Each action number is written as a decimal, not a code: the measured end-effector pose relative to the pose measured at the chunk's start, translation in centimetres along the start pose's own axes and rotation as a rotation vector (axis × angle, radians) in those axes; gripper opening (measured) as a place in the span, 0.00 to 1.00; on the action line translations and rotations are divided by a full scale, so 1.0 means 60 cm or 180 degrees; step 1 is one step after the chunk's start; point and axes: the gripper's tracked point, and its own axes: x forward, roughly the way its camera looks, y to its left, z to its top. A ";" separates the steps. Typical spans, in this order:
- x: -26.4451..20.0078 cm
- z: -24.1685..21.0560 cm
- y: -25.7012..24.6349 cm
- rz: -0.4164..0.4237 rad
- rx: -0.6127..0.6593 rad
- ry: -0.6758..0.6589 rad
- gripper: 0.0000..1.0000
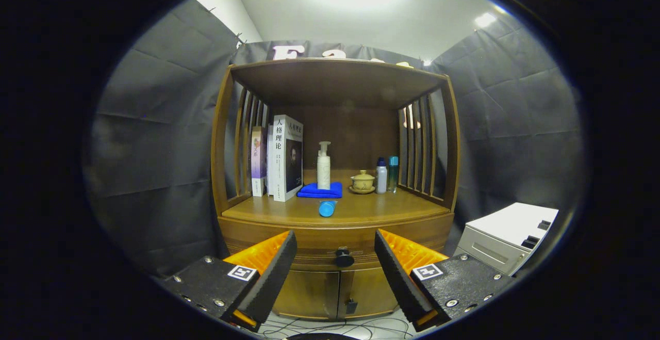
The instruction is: Pull open the drawer, take out the items inside it, and place them on the countertop above the cabinet.
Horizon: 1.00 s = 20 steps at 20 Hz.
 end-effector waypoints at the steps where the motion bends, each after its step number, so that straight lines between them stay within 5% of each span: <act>1: -0.002 0.003 0.000 -0.0002 -0.0003 -0.0024 0.94; 20: -0.011 0.001 -0.011 0.0037 -0.0048 -0.0061 0.94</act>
